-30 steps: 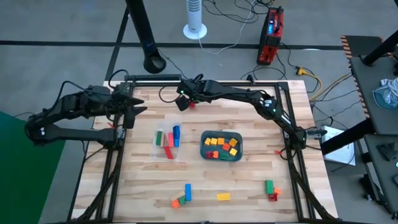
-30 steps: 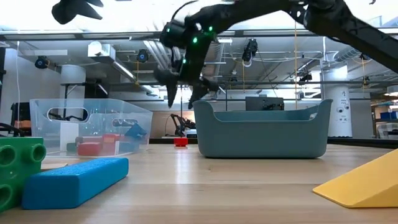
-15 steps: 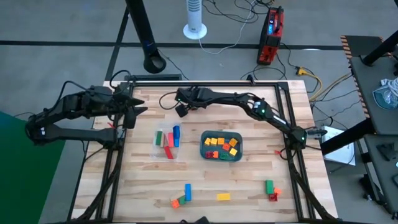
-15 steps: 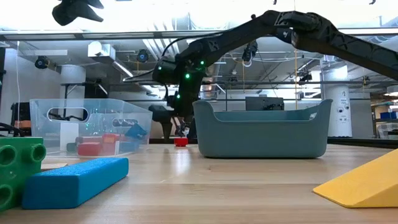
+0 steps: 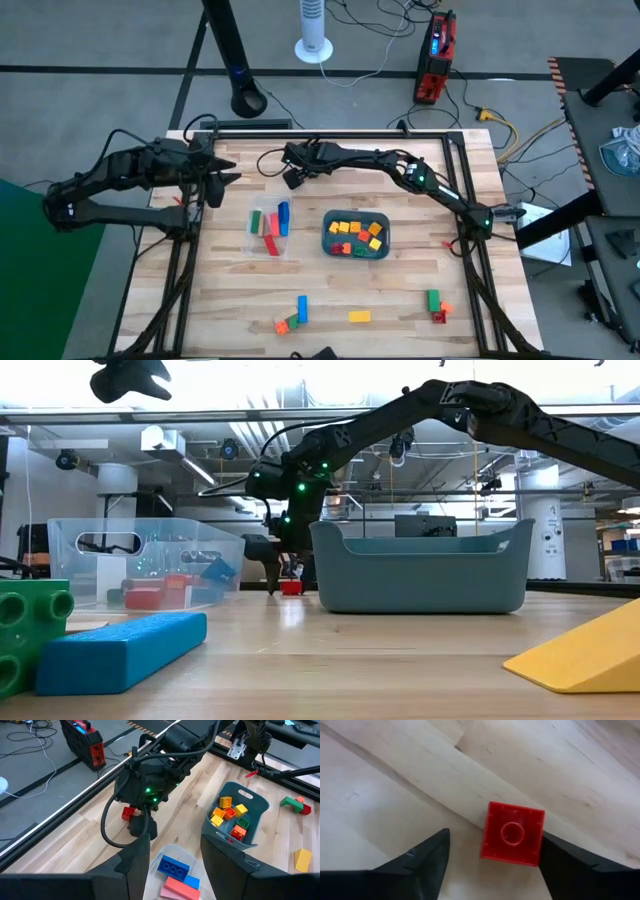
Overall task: Sort blocks by size
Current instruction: Put the top red square game piece into the blue bin
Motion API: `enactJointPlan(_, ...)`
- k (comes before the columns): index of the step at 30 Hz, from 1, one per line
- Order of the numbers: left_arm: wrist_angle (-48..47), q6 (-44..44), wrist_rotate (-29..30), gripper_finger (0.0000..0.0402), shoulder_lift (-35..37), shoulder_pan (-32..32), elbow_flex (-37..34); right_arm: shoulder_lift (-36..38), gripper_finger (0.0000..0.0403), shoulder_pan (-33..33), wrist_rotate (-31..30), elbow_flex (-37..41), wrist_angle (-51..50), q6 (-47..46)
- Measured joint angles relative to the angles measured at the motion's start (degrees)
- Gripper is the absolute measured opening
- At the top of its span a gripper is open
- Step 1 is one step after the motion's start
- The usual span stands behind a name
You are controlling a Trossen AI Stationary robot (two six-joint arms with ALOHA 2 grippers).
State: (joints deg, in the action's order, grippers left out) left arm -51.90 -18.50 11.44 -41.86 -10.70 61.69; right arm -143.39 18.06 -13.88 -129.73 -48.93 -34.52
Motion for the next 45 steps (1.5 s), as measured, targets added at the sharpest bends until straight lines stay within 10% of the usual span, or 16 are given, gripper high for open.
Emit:
enactJointPlan(12, 0.04, 0.66, 0.0, 0.0162, -1.75, 0.0, -0.02, 0.0, 0.0134, 1.11, 2.33, 0.37, -0.02, -1.09)
enactJointPlan(25, 0.06, 0.58, 0.0, 0.0162, -1.93, -0.01, -0.02, 2.56, 0.0143, 1.07, 1.87, -1.48, -6.14, -0.5)
enactJointPlan(37, 0.53, -2.45, 0.0, 0.0162, -2.64, -0.01, 0.02, 24.67, 0.0137, -10.24, 5.77, 0.94, -32.03, 18.5)
enactJointPlan(45, 0.98, -13.37, -1.56, 0.0162, -4.15, 0.01, 0.05, 41.95, 0.0135, -23.82, 9.94, 20.85, -28.17, 22.13)
